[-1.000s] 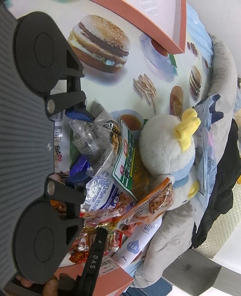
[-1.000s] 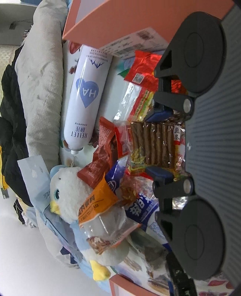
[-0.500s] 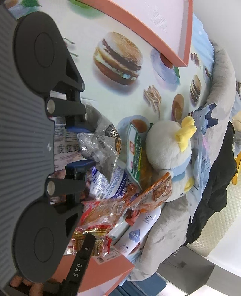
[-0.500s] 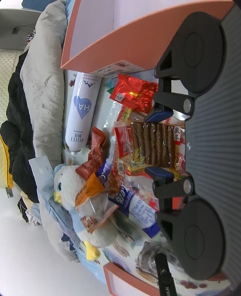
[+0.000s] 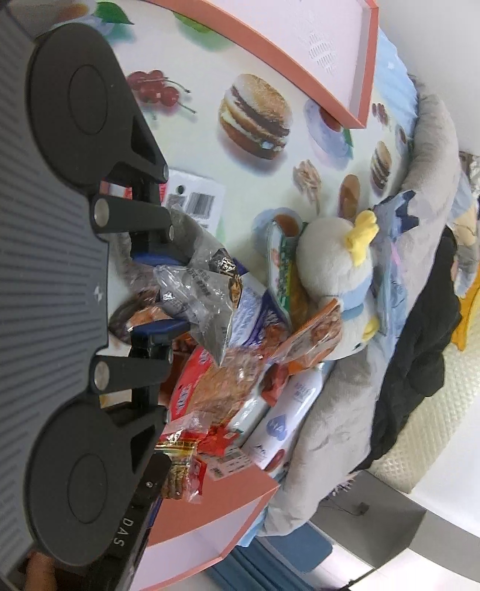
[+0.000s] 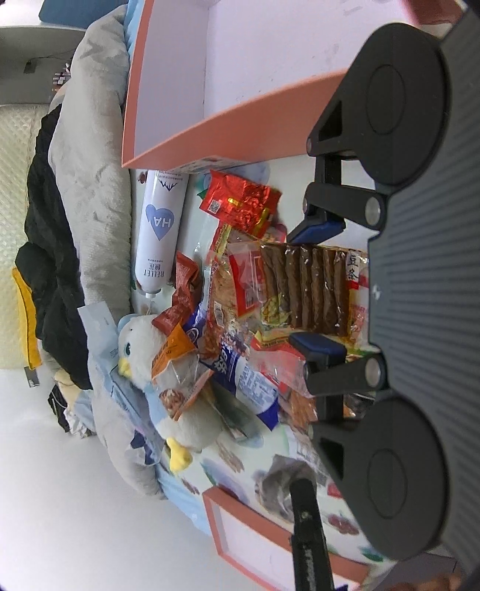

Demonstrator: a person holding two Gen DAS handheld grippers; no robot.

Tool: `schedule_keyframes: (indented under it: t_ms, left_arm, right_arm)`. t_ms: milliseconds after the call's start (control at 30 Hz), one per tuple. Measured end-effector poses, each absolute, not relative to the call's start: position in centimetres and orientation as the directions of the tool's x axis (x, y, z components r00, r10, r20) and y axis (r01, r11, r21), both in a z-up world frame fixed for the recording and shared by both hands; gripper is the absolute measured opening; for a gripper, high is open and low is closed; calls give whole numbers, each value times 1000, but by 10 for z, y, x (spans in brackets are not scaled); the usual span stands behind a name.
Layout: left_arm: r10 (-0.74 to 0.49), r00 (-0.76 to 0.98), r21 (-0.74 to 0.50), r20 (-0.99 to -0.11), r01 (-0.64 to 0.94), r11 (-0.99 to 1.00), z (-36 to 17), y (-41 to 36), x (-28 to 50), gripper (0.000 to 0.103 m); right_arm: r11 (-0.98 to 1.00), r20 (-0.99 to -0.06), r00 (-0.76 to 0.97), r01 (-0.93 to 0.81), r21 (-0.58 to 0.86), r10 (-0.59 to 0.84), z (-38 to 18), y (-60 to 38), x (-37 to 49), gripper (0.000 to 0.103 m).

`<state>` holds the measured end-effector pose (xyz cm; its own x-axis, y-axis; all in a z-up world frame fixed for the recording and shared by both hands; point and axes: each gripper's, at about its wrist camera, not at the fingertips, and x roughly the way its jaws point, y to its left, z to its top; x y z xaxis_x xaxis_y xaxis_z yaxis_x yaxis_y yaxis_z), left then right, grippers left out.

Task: Organize snacks
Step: 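Lift both held packets and carry them over the pink box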

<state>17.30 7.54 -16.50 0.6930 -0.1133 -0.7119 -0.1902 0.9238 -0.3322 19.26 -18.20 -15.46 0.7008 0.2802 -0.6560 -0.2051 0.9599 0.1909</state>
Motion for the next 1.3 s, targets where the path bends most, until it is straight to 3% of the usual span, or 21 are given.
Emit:
schedule_keyframes:
  t_ms: [533, 1300]
  left_arm:
    - [-173, 686, -317, -706, -88, 944, -139, 33, 163, 34]
    - [-252, 787, -282, -563, 103, 954, -26, -31, 210, 34]
  right_arm:
    - [953, -642, 705, -210, 216, 301, -138, -206, 165, 54]
    - [963, -442, 857, -211, 169, 265, -38, -267, 182, 51]
